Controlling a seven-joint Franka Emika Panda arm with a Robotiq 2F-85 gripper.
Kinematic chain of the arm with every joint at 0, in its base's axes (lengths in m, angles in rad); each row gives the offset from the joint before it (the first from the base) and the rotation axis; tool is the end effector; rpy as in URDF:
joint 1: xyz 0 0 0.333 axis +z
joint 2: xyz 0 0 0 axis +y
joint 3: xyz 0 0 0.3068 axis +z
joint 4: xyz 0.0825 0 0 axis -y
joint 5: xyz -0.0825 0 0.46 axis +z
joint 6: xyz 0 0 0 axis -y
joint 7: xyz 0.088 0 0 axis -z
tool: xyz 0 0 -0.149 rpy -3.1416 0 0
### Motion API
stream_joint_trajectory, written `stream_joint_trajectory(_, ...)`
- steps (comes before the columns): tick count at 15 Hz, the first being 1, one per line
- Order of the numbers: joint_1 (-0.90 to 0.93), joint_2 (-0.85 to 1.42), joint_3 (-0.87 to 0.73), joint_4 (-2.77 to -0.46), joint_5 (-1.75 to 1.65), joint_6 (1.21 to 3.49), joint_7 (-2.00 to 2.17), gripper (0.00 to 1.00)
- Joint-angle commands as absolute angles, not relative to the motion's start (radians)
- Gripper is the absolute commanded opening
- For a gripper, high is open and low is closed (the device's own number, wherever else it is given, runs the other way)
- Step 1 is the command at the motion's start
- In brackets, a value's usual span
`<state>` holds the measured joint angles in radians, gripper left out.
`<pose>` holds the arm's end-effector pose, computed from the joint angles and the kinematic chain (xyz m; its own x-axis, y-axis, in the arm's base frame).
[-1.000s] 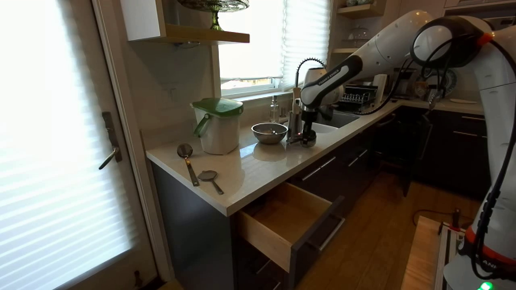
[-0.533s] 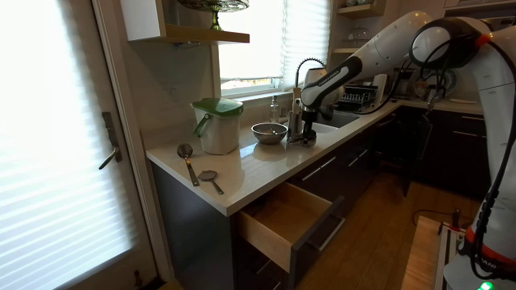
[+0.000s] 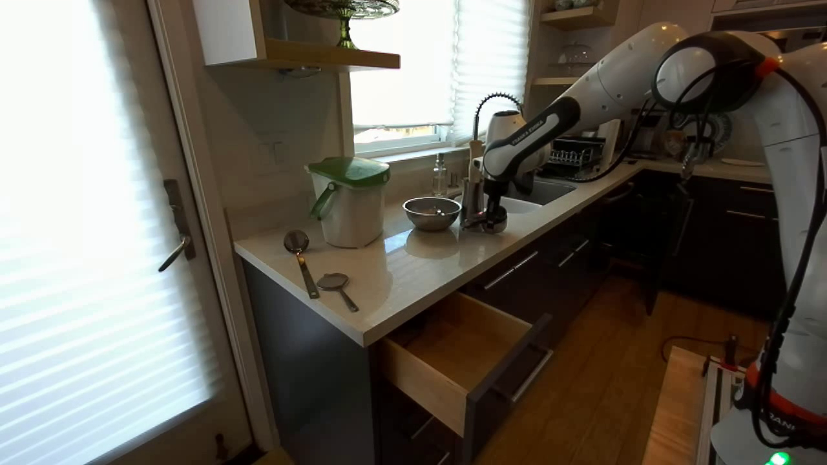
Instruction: Put the metal pots into the drawer
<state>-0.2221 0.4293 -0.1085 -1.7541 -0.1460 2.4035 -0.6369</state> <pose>0.7046 -0.2432 0.2567 0.9077 0.4136 0.0707 0.3843 -0.8870 0.2559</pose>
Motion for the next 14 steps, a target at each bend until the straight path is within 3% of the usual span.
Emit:
stream_joint_trajectory(1, -0.227, 0.463, -0.116, -1.75, -0.184, 2.443, -0.6, 0.06)
stream_joint_trajectory(3, -0.227, 0.466, -0.119, -1.75, -0.195, 2.457, -0.594, 0.0)
stream_joint_trajectory(14, -0.263, 0.398, -0.069, -1.782, -0.135, 2.378, -0.689, 0.01)
